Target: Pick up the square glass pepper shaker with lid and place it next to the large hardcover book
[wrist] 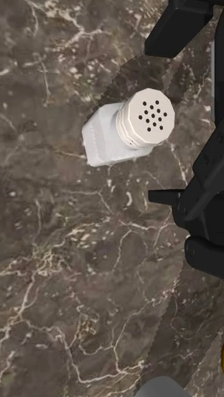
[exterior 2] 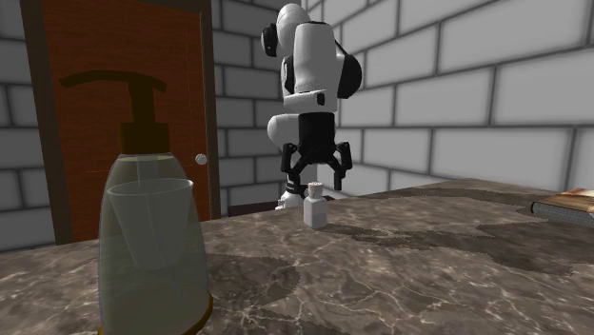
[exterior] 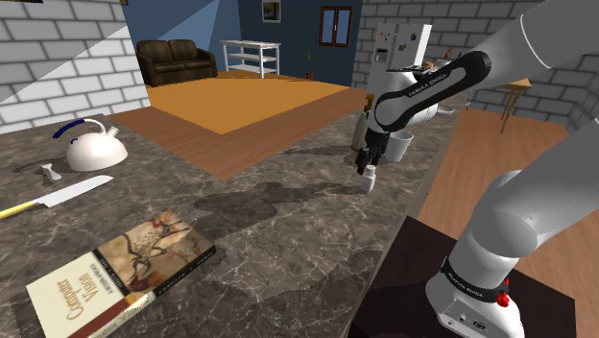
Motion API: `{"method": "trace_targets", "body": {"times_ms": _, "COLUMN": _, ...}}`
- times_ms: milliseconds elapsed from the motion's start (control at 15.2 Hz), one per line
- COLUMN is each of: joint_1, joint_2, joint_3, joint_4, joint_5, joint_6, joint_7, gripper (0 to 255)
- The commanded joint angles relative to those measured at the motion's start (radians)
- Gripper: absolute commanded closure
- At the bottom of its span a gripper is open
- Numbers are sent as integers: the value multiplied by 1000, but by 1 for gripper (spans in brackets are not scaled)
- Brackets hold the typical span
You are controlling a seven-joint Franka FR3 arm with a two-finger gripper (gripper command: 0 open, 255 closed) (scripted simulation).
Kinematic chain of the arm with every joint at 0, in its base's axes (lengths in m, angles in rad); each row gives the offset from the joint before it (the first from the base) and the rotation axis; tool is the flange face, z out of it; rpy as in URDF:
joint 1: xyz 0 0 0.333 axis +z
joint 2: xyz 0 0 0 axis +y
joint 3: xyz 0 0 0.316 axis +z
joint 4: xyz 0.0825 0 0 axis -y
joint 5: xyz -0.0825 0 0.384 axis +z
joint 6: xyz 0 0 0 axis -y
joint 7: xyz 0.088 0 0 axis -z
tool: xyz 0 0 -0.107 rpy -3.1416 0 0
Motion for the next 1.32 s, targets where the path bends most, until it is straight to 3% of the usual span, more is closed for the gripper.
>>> {"method": "trace_targets", "body": {"times_ms": 0, "joint_1": 0, "joint_2": 0, "joint_3": 0, "joint_4": 0, "joint_5": 0, "joint_6": 0, "joint_7": 0, "gripper": 255}}
{"method": "trace_targets", "body": {"times_ms": 594, "joint_1": 0, "joint_2": 0, "joint_3": 0, "joint_4": 0, "joint_5": 0, "joint_6": 0, "joint_7": 0, "gripper": 255}}
{"method": "trace_targets", "body": {"times_ms": 1254, "joint_1": -4, "joint_2": -87, "joint_3": 21, "joint_4": 77, "joint_5": -1, "joint_6": -163, "joint_7": 9, "gripper": 255}}
